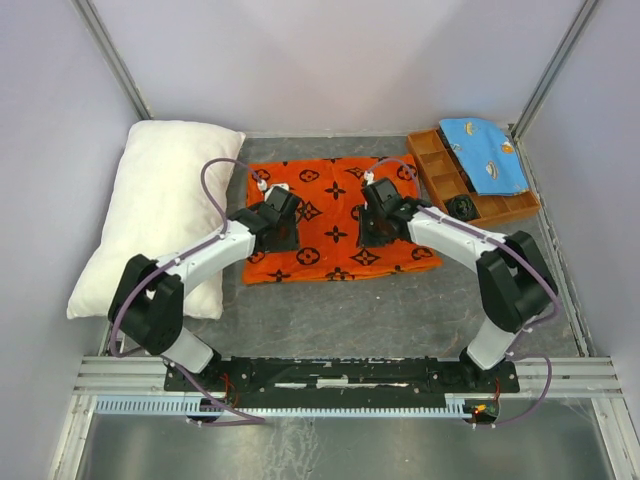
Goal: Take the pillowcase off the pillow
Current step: Fold the pillowcase at the center of the board.
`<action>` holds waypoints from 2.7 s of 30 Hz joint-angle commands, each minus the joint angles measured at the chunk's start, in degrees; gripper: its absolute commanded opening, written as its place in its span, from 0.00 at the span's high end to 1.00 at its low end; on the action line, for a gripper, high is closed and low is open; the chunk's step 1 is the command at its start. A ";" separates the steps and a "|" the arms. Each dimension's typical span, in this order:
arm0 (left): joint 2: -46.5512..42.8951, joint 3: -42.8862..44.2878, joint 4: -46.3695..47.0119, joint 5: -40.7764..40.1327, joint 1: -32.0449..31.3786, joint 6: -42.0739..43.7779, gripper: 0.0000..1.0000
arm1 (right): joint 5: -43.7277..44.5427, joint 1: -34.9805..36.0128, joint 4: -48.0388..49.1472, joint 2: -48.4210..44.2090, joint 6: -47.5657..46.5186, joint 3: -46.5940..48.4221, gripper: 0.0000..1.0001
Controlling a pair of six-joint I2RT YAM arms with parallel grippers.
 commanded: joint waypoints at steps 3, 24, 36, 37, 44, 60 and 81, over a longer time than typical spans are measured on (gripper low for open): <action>0.46 -8.61 5.35 7.91 9.51 0.37 0.68 | -4.60 0.44 5.82 2.11 3.56 -7.59 0.83; 20.55 21.97 -2.88 19.29 30.90 9.89 0.55 | -4.83 -4.70 2.98 1.60 0.23 6.25 0.74; 25.64 19.07 3.52 28.13 30.99 6.77 0.53 | -6.74 -5.44 6.13 1.88 1.81 2.06 0.75; 26.02 19.12 3.37 27.93 30.96 6.76 0.53 | -6.74 -5.60 6.12 1.94 1.79 1.77 0.75; 27.17 18.56 3.90 27.93 30.95 6.32 0.55 | -7.22 -6.23 7.42 1.92 2.13 -0.22 0.75; 24.93 22.27 1.37 24.54 30.95 7.09 0.97 | -9.19 -7.53 8.17 2.44 2.14 -1.82 0.78; 28.36 29.83 -11.34 10.63 30.90 16.69 0.84 | -9.53 -8.07 8.44 3.90 1.79 -2.88 0.78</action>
